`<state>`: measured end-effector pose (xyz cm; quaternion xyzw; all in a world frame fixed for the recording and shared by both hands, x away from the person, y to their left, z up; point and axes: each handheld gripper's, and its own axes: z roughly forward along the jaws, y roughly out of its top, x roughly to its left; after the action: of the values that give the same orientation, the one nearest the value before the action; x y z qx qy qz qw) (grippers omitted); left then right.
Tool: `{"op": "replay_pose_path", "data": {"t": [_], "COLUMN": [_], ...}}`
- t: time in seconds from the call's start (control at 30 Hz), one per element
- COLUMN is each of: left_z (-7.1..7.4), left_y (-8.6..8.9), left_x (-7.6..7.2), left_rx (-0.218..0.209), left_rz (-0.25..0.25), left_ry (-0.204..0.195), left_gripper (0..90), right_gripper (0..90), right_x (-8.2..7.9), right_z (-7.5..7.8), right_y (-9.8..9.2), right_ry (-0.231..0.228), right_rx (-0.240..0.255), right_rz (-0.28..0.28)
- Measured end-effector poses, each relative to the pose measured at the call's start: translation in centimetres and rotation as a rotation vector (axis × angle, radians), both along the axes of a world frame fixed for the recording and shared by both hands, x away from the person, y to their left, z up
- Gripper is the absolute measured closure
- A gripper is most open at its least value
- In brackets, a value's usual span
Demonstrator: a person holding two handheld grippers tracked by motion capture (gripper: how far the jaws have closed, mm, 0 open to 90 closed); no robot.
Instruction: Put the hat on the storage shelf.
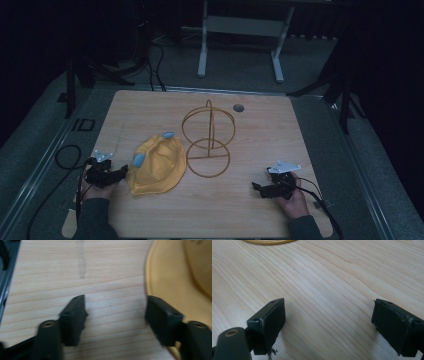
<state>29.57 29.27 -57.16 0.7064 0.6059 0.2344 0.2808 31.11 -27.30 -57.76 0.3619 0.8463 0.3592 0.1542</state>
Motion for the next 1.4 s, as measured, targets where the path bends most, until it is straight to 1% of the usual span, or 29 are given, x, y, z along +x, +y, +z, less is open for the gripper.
{"op": "replay_pose_path", "data": {"t": [0.07, 0.1, 0.13, 0.17, 0.2, 0.33, 0.4, 0.43, 0.53, 0.57, 0.6, 0.63, 0.73, 0.77, 0.8, 0.83, 0.9, 0.93, 0.97, 1.0, 1.03, 1.07, 1.17, 1.2, 1.23, 1.3, 1.33, 1.37, 1.4], "left_z": [0.1, 0.2, 0.2, 0.3, 0.3, 0.8, 1.0, 1.6, 2.3, 3.1, 3.5, 3.5, 4.9, 5.8, 5.8, 6.3, 7.0, 7.7, 7.7, 8.4, 8.7, 8.7, 9.6, 10.2, 10.2, 10.8, 11.5, 11.5, 12.2], "left_y": [0.0, 0.0, 0.0, 0.0, 0.0, 0.2, 0.3, 0.6, 0.8, 1.0, 1.0, 1.0, 1.3, 1.5, 1.5, 1.7, 1.9, 1.9, 1.9, 1.8, 1.7, 1.7, 1.0, 0.6, 0.6, 0.2, -0.2, -0.2, -0.5], "left_x": [0.0, 0.0, 0.0, -0.1, -0.1, -0.4, -0.5, -0.7, -0.8, -0.8, -0.8, -0.8, -0.5, -0.3, -0.3, -0.2, 0.0, 0.3, 0.3, 0.6, 0.7, 0.7, 1.1, 1.6, 1.6, 2.0, 2.3, 2.3, 2.7], "left_rx": [0.001, 0.005, 0.005, 0.008, 0.008, 0.023, 0.025, 0.009, 0.008, 0.004, 0.007, 0.007, 0.036, 0.037, 0.037, 0.033, 0.030, 0.037, 0.037, 0.032, 0.038, 0.038, 0.057, 0.061, 0.061, 0.056, 0.060, 0.060, 0.054], "left_rz": [-0.010, -0.036, -0.036, -0.053, -0.053, -0.090, -0.091, -0.115, -0.139, -0.169, -0.185, -0.185, -0.225, -0.254, -0.254, -0.270, -0.312, -0.347, -0.347, -0.385, -0.403, -0.403, -0.455, -0.472, -0.472, -0.492, -0.505, -0.505, -0.518], "left_ry": [0.006, 0.014, 0.014, 0.027, 0.027, 0.047, 0.044, 0.045, 0.046, 0.050, 0.049, 0.049, 0.049, 0.043, 0.043, 0.044, 0.049, 0.053, 0.053, 0.065, 0.074, 0.074, 0.097, 0.123, 0.123, 0.133, 0.136, 0.136, 0.127], "left_gripper": [38.5, 41.1, 41.3, 41.6, 42.1, 43.8, 44.3, 44.9, 45.1, 45.1, 45.0, 45.0, 45.0, 45.5, 45.7, 45.7, 46.8, 47.7, 48.1, 48.8, 49.2, 49.5, 49.8, 50.5, 50.5, 50.7, 51.1, 51.1, 51.6], "right_gripper": [11.7, 11.7, 11.7, 11.7, 11.7, 11.7, 11.7, 11.7, 11.7, 11.8, 11.7, 11.7, 11.7, 11.7, 11.7, 11.7, 11.7, 11.7, 11.7, 11.8, 11.7, 11.7, 11.8, 11.8, 11.8, 11.8, 11.8, 11.8, 11.7], "right_x": [0.0, 0.0, 0.0, 0.0, 0.0, 0.0, 0.0, 0.0, 0.0, 0.0, 0.0, 0.0, 0.0, 0.0, 0.0, 0.0, 0.0, 0.0, 0.0, 0.0, 0.0, 0.0, 0.0, 0.0, 0.0, 0.0, 0.0, 0.0, 0.0], "right_z": [0.0, 0.0, 0.0, 0.0, 0.0, 0.0, 0.0, 0.0, 0.0, 0.0, 0.0, 0.0, 0.0, 0.0, 0.0, 0.0, 0.0, 0.0, 0.0, 0.0, 0.0, 0.0, 0.0, 0.0, 0.0, 0.0, 0.0, 0.0, 0.0], "right_y": [0.0, 0.0, 0.0, 0.0, 0.0, 0.0, 0.0, 0.0, 0.0, 0.0, 0.0, 0.0, 0.0, 0.0, 0.0, 0.0, 0.0, 0.0, 0.0, 0.0, 0.0, 0.0, 0.0, 0.0, 0.0, 0.0, 0.0, 0.0, 0.0], "right_ry": [0.000, 0.000, 0.000, 0.000, 0.000, 0.000, 0.000, 0.000, 0.000, 0.000, -0.001, -0.002, -0.001, -0.001, -0.001, -0.002, -0.002, -0.001, -0.001, -0.001, -0.001, -0.001, -0.002, -0.002, -0.002, -0.002, -0.002, -0.002, -0.001], "right_rx": [0.000, 0.000, 0.000, 0.000, 0.000, 0.000, 0.000, 0.000, 0.000, 0.000, 0.000, 0.000, 0.000, 0.000, 0.000, 0.000, 0.000, 0.000, 0.000, 0.000, 0.000, 0.000, 0.000, 0.000, 0.000, 0.000, 0.000, 0.000, 0.000], "right_rz": [0.000, 0.000, 0.000, 0.000, 0.000, 0.000, 0.000, 0.000, 0.000, 0.000, 0.001, 0.001, 0.001, 0.001, 0.001, 0.001, 0.001, 0.001, 0.001, 0.001, 0.001, 0.001, 0.001, 0.001, 0.001, 0.001, 0.001, 0.001, 0.000]}}
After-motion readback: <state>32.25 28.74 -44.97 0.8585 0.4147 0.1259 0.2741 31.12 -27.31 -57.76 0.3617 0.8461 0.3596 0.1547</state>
